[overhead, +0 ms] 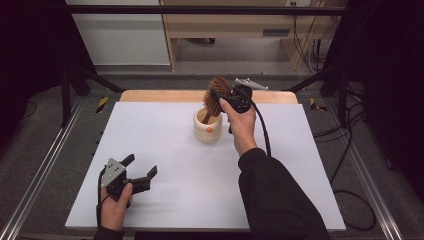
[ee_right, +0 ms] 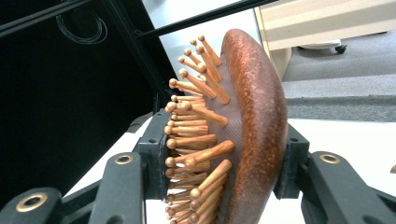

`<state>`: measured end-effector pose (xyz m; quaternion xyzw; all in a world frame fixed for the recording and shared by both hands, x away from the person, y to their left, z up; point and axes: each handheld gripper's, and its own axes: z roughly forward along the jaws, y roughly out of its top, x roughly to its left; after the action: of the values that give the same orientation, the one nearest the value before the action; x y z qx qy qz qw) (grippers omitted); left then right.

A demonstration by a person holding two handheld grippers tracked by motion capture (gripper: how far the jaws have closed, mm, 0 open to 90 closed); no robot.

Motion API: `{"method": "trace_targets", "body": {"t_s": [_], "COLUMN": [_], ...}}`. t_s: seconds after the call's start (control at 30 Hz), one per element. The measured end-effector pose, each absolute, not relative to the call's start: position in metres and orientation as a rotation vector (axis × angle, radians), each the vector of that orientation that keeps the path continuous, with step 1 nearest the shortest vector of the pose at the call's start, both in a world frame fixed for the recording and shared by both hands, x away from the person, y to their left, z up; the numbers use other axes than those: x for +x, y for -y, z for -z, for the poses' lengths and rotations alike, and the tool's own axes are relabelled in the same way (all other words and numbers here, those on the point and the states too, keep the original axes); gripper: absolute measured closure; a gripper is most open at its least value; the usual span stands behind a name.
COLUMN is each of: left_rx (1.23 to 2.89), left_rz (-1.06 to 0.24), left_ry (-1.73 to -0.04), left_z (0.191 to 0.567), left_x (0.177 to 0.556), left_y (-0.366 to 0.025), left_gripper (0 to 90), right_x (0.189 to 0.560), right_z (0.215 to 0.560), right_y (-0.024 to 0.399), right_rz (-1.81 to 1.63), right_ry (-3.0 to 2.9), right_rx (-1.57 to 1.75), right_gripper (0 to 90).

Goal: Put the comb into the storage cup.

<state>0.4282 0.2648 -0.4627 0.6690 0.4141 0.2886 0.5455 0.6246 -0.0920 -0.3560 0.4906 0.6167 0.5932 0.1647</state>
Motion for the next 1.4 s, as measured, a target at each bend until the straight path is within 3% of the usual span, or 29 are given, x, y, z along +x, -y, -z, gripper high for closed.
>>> {"method": "trace_targets", "body": {"t_s": [1.4], "left_rx": [1.584], "left_rz": [-0.683], "left_ry": [-0.982], "left_z": [0.4627], "left_x": [0.4282], "left_y": [-0.2647], "left_gripper": [4.0], "right_x": [0.6259], "right_z": [0.3663], "right_y": [0.0935], "right_rz": [-1.711], "right_ry": [-1.755], "right_rx": [1.432], "right_gripper": [50.0]}}
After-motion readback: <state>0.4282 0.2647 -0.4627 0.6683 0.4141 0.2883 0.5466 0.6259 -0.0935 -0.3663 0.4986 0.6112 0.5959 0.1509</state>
